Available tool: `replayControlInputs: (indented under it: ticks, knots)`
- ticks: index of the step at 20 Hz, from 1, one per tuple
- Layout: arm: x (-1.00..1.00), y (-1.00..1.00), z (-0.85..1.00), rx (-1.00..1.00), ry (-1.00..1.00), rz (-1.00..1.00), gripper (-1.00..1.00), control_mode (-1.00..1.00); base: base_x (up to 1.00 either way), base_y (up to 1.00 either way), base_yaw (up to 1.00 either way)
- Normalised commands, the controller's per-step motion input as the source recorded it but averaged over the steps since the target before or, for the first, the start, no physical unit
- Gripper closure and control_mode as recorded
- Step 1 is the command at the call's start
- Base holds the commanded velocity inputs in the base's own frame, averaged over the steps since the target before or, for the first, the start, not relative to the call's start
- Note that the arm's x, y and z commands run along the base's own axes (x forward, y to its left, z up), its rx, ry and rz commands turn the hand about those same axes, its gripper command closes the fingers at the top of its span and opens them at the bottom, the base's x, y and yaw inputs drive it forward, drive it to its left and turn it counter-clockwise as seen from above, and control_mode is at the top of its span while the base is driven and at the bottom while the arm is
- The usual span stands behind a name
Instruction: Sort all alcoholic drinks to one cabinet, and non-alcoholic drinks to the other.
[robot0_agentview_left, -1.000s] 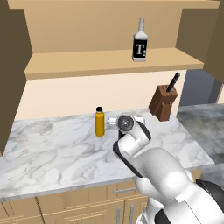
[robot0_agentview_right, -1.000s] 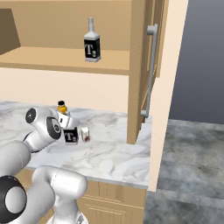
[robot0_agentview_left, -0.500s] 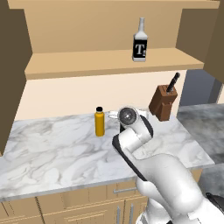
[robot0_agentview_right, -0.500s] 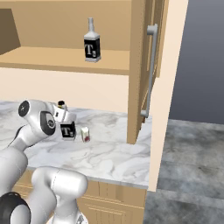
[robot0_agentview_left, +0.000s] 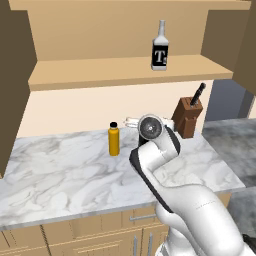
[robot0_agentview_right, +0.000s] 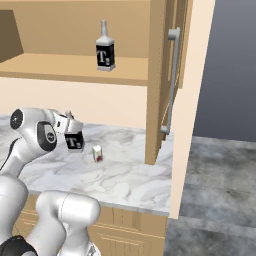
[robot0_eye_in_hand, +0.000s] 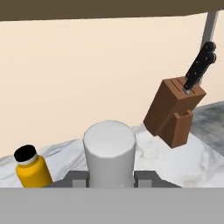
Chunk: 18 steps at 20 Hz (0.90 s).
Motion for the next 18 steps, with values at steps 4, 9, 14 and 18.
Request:
replayControlInputs:
  ticks: [4,9,14,18]
  knots:
    - [-0.3,0.0,0.52,0.0,-0.03,0.0,1.0,-1.0,0.0,0.0,0.0]
    - [-0.27,0.0,0.52,0.0,0.0,0.0,1.0,-1.0,0.0,0.0,0.0]
    - [-0.26,0.01,0.37,0.0,0.0,0.0,1.0,-1.0,0.0,0.0,0.0]
    - [-0.23,0.02,0.37,0.0,0.0,0.0,1.0,-1.0,0.0,0.0,0.0]
